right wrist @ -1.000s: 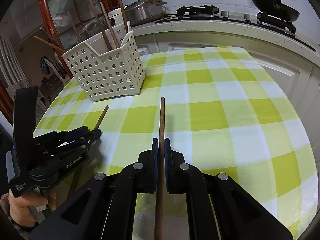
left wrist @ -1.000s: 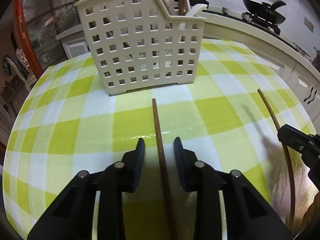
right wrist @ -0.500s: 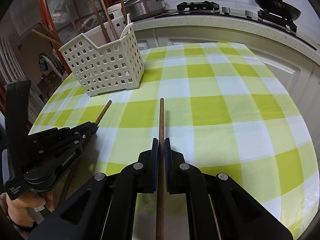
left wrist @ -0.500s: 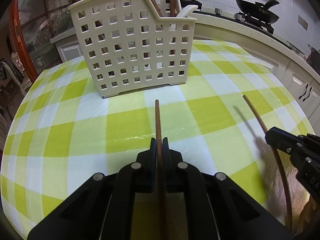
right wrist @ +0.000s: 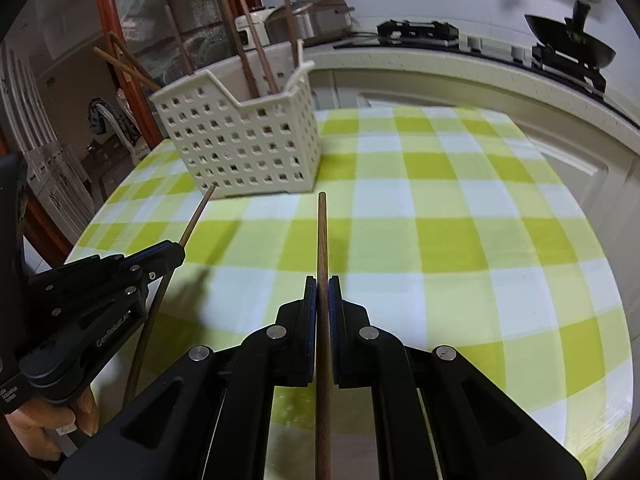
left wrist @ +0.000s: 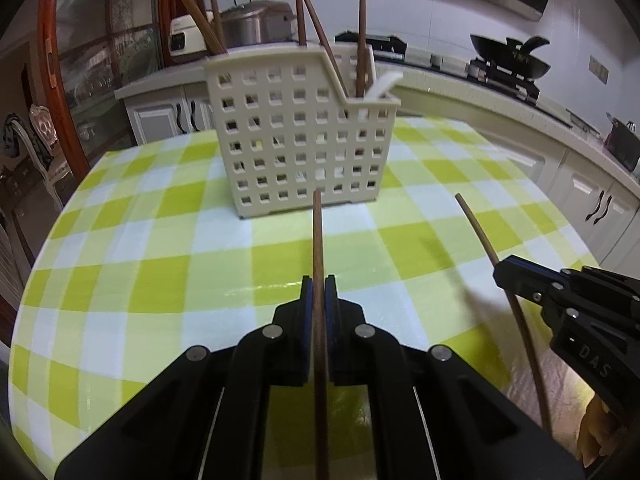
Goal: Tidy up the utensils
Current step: 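Lift both chopsticks upright with both tools and carry them over the caddy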
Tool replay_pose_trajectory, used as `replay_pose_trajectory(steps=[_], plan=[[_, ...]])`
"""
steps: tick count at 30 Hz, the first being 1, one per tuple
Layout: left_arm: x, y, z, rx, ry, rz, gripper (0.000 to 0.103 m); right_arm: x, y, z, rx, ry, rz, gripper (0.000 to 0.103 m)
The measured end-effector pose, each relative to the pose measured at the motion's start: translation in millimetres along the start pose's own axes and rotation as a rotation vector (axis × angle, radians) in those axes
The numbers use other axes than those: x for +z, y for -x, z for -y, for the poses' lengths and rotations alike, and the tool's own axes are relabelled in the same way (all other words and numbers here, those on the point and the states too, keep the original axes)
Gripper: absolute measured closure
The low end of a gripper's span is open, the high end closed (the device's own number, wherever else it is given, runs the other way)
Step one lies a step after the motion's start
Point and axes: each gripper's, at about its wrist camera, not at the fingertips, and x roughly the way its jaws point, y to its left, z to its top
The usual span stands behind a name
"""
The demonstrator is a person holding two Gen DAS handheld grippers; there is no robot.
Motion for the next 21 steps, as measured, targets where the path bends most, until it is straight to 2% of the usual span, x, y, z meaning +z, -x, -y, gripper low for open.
replay_pose_trajectory(steps=[21], plan=[[8,106,-19,-0.014,0.027,0.207,0.097,30,62,-41,0.079,0.094,0.216,0.097]])
